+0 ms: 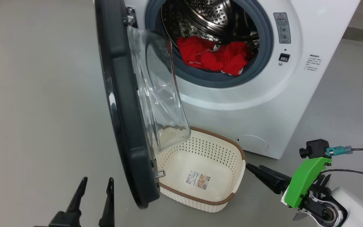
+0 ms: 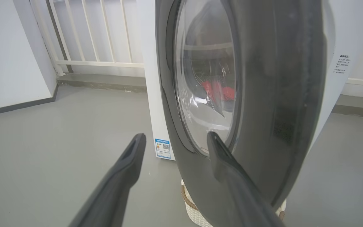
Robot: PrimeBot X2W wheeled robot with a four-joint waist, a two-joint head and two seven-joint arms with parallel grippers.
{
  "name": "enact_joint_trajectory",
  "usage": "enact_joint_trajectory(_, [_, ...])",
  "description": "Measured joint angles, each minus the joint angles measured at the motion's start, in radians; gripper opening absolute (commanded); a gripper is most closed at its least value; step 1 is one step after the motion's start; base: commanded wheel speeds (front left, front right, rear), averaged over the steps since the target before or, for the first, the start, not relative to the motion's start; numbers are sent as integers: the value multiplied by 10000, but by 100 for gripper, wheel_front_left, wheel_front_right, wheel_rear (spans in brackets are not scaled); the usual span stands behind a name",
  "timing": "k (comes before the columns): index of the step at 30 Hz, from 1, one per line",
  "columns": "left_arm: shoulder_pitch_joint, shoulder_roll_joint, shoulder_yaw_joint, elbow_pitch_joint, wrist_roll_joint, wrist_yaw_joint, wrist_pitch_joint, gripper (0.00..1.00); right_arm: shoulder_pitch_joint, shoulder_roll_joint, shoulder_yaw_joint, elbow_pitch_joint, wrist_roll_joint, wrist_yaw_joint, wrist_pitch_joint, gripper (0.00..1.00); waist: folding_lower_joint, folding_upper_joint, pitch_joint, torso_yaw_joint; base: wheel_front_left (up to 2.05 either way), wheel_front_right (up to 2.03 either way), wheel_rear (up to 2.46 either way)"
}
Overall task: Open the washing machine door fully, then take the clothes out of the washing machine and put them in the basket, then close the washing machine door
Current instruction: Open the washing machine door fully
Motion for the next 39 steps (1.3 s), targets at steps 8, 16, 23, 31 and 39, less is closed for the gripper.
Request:
enact_joint_trajectory(8, [82, 2, 251, -4, 31, -98, 0, 100, 349, -405, 608, 240, -184, 0, -1135, 100, 0, 0, -147, -207, 0, 0, 0])
enact_joint_trajectory(16, [116, 0, 372, -4, 88, -102, 0, 100, 491, -629, 1336, 577, -677, 0, -2792, 100, 0, 0, -181, -308, 0, 0, 0])
enact_joint_trajectory(23, [266, 2, 395, 6, 88, -163, 0, 100, 515, -654, 2092, 966, -1237, 2, -4393, 100, 0, 0, -179, -344, 0, 0, 0])
enact_joint_trajectory(31, [264, 0, 431, 8, 84, -163, 0, 100, 511, -527, 1839, 1423, -2142, 2, -4811, 100, 0, 0, -126, -373, 0, 0, 0])
enact_joint_trajectory(39, [262, 0, 437, 6, 82, -161, 0, 100, 846, -31, -226, 1152, -4140, 2, -4823, 100, 0, 0, -77, -379, 0, 0, 0])
